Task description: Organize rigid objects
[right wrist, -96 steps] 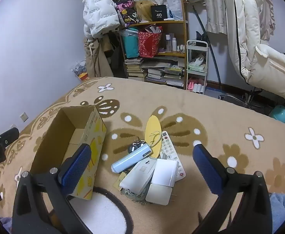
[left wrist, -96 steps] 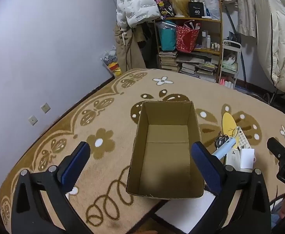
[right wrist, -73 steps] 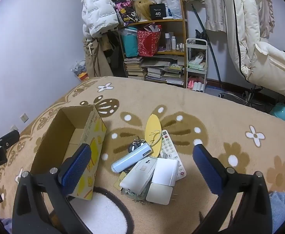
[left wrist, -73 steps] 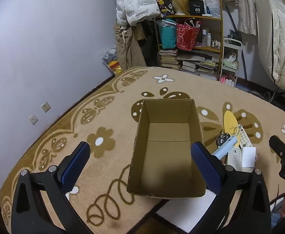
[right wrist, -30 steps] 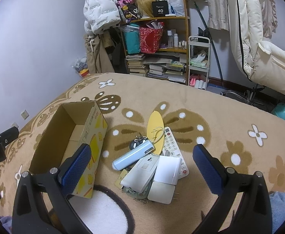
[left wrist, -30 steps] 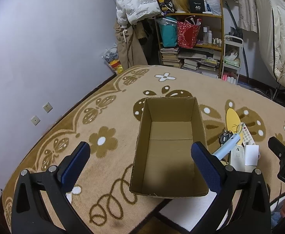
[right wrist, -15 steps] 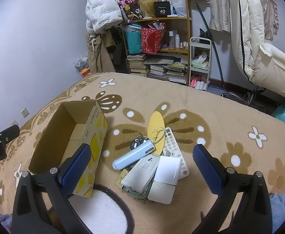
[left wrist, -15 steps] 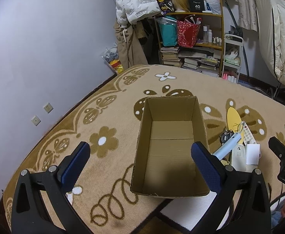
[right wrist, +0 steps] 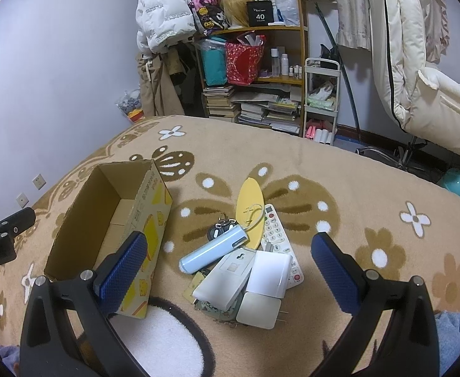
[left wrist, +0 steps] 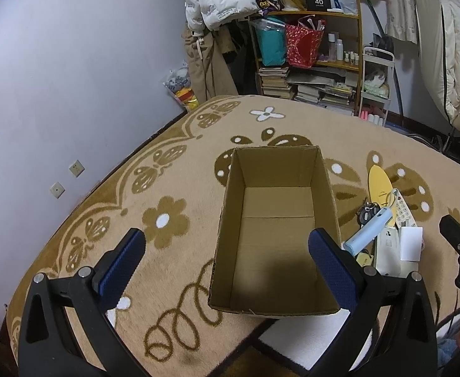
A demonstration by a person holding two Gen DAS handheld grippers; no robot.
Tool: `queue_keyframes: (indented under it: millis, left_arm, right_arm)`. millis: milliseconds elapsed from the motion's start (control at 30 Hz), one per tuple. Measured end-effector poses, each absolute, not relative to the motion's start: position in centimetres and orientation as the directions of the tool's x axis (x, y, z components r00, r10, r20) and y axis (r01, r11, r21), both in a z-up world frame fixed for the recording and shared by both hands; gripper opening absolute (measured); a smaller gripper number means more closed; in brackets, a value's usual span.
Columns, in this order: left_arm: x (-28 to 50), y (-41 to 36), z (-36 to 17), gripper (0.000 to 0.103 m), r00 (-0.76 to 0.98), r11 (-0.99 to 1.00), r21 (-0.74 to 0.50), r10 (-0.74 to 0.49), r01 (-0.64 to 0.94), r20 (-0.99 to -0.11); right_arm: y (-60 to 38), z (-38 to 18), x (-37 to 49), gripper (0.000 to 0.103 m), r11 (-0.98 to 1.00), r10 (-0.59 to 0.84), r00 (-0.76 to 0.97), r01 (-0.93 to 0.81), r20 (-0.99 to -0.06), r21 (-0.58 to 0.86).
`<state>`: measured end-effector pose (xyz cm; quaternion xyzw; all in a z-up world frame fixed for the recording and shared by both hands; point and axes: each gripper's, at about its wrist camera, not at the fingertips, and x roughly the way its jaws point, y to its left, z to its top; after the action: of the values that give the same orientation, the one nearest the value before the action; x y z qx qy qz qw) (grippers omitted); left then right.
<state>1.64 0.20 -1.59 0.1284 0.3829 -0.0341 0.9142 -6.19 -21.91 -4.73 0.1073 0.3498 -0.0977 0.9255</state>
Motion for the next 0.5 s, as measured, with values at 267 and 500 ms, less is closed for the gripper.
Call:
queue_keyframes:
  millis: [267,500]
  left_arm:
    - [2.17,0.08,-1.74,0.102,0.699,0.964,0.211,0.04,0.16,-0.714]
    - [2.58,-0.22,-2.11,0.102,0.69,0.958,0.228,0.047,0.173,-0.722]
  right_arm:
    - [-22.25,-5.0,-6.3,0.103,0.956,-0.11,0.73,0.264,-0.675,0.13]
    - [-22.46,-5.13,-6.34,0.103,0.954,-0.108,0.726,0.267,-0.679,0.134]
